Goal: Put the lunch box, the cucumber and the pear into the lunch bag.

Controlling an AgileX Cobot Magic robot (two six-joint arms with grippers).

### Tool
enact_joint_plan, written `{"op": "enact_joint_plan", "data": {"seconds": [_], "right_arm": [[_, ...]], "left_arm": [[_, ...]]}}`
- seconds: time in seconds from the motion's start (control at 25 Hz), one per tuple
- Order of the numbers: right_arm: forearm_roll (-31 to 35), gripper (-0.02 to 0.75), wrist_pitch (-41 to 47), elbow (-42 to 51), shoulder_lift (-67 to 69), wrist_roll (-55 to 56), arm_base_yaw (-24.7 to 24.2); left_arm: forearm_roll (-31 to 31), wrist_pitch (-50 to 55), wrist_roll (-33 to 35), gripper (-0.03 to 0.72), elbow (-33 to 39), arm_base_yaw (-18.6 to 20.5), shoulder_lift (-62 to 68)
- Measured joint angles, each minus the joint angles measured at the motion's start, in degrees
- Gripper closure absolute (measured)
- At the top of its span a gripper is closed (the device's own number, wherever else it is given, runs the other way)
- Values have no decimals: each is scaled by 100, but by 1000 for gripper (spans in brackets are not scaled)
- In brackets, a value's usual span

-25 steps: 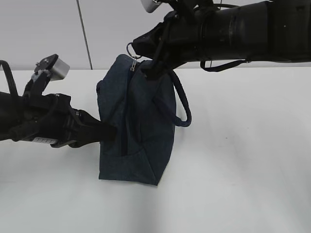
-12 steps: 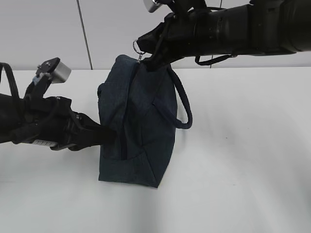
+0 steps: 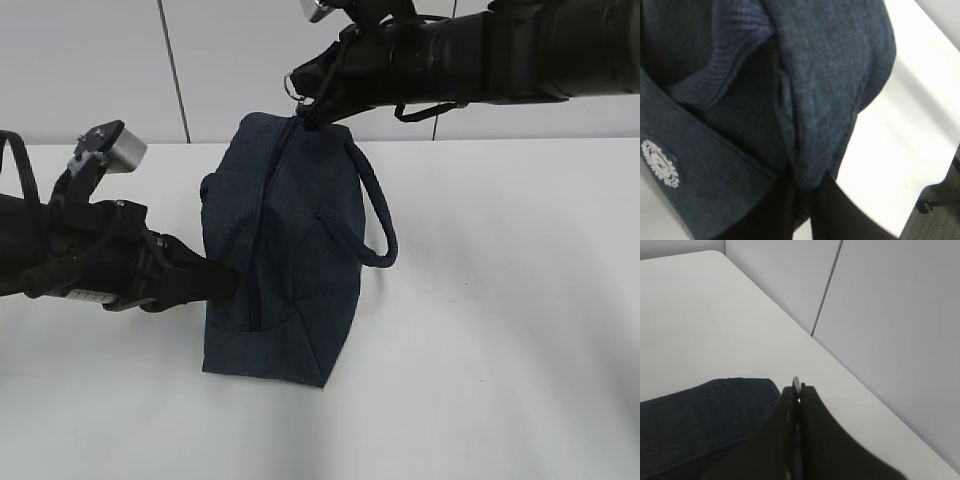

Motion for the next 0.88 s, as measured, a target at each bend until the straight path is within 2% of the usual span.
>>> {"op": "enact_joint_plan", "data": {"seconds": [0.36,0.88], "right_arm": [[32,738,-294,-515,609,0,-22],[46,738,-65,-630,950,675,-498]], "left_arm": [[6,-6,0,679,0,0,0],[5,-107,0,680,0,0,0]]}}
